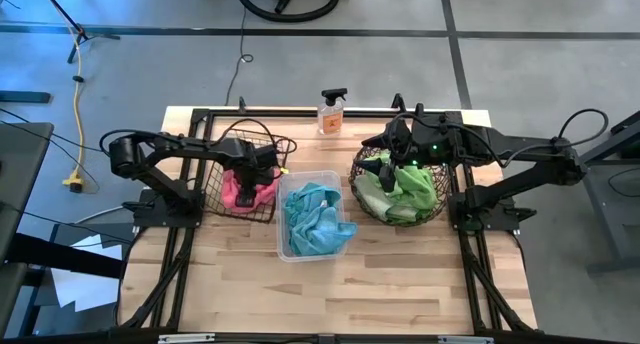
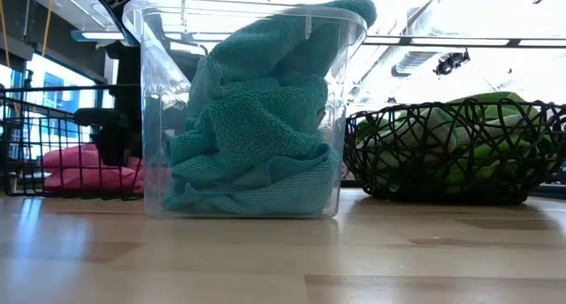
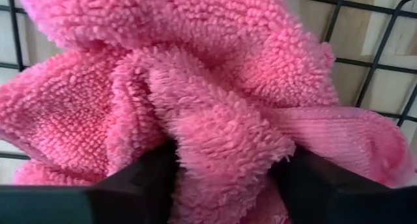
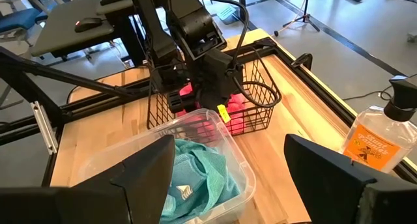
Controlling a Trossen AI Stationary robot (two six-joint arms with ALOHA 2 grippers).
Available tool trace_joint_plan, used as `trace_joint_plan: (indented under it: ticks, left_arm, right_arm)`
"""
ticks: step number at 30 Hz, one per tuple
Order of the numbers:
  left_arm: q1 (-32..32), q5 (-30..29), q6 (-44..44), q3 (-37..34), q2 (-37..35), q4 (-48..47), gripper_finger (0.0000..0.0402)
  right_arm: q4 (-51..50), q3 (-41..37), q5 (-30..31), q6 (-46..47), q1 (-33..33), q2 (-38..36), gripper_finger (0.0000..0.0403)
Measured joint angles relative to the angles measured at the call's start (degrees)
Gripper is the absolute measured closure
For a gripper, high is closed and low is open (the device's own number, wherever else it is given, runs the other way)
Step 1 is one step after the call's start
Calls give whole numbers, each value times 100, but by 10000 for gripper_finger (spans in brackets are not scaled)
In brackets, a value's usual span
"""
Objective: Sort microfiber towel by color & place in baskets
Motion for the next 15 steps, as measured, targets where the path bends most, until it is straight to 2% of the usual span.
trace_joint_plan:
  ticks: [6, 11, 15]
  left_arm:
    - [0, 58, -67, 145, 18, -165, 149]
    - [7, 11, -70, 390, 26, -227, 143]
    - [7, 22, -56, 610, 26, -621, 143]
  right_arm:
    - [2, 0, 0, 0, 0, 0, 116]
    - [2, 0, 0, 0, 0, -2, 116]
    - [2, 0, -1, 0, 0, -2, 116]
